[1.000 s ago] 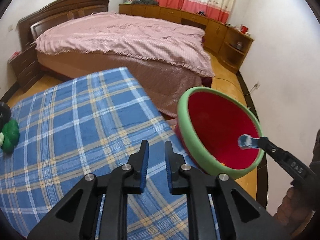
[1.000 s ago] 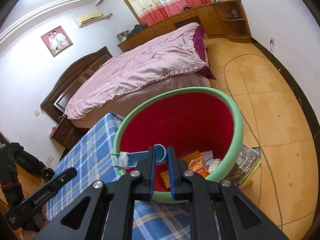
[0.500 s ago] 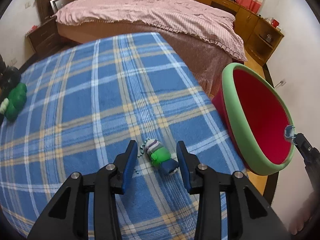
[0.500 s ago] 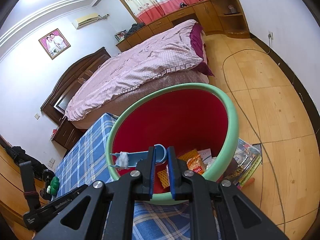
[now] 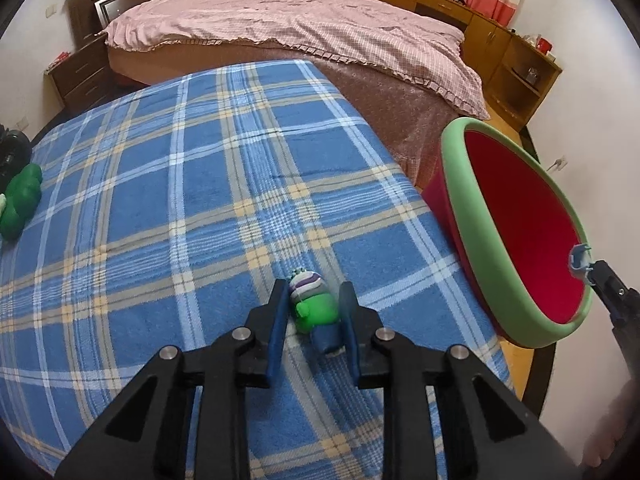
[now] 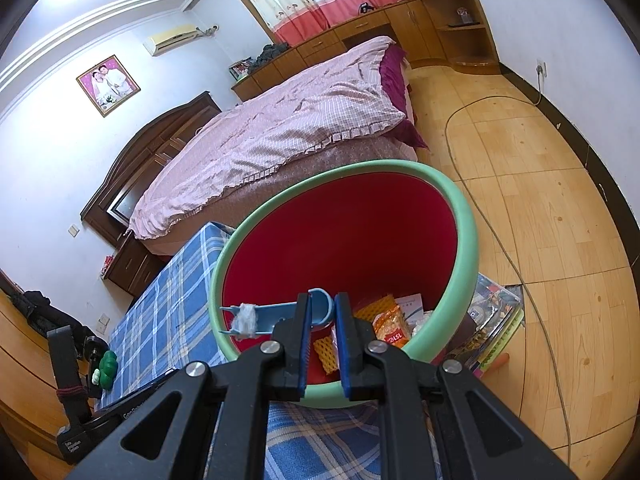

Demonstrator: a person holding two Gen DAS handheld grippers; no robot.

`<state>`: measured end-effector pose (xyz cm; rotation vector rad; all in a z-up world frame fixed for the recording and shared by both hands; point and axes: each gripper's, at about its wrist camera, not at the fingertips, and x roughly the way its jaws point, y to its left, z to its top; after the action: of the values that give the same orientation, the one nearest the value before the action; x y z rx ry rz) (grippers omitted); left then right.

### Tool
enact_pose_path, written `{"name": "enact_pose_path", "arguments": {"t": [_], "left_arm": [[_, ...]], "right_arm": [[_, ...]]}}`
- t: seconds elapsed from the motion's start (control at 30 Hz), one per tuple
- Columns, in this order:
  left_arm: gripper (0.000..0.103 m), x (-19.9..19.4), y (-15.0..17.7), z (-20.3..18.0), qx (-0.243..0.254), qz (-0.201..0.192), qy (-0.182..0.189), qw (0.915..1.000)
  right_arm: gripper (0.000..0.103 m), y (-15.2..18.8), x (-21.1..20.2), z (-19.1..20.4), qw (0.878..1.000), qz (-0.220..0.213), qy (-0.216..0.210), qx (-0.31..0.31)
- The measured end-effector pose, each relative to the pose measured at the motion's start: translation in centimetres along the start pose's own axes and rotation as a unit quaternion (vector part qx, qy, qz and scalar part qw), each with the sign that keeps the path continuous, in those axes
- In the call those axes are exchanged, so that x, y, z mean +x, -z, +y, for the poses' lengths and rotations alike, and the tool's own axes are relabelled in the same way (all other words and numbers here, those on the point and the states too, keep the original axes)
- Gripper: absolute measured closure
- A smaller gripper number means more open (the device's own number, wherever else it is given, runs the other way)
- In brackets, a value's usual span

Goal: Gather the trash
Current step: 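Carry the keychain over the bin and open both tools to drop keychain and hook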

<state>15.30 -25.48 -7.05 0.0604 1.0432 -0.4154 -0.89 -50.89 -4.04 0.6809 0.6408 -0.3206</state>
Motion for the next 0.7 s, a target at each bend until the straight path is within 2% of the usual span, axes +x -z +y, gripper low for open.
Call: {"name": "enact_pose_path", "arguments": {"t": [0.2, 0.37, 0.7], "left_arm": [[0.078, -1.3, -0.3, -1.1, 0.006, -0.019, 0.035, 0.9992], [0.078, -2.9, -1.5, -3.4, 0.028, -0.045, 0.065, 0.9965], [0.078, -2.5, -3.5, -9.0, 0.087, -0.062, 0.126, 0.9862]], "right_arm": [[0.089, 0.2, 0.2, -0.2, 1.0, -0.005, 0.009, -0.003], [0.089, 0.2, 0.3, -0.7, 1.0, -0.012, 0.027, -0.004], [0.086, -0.7, 0.4, -1.9, 0.998, -0.018, 0.064, -0.009]]}}
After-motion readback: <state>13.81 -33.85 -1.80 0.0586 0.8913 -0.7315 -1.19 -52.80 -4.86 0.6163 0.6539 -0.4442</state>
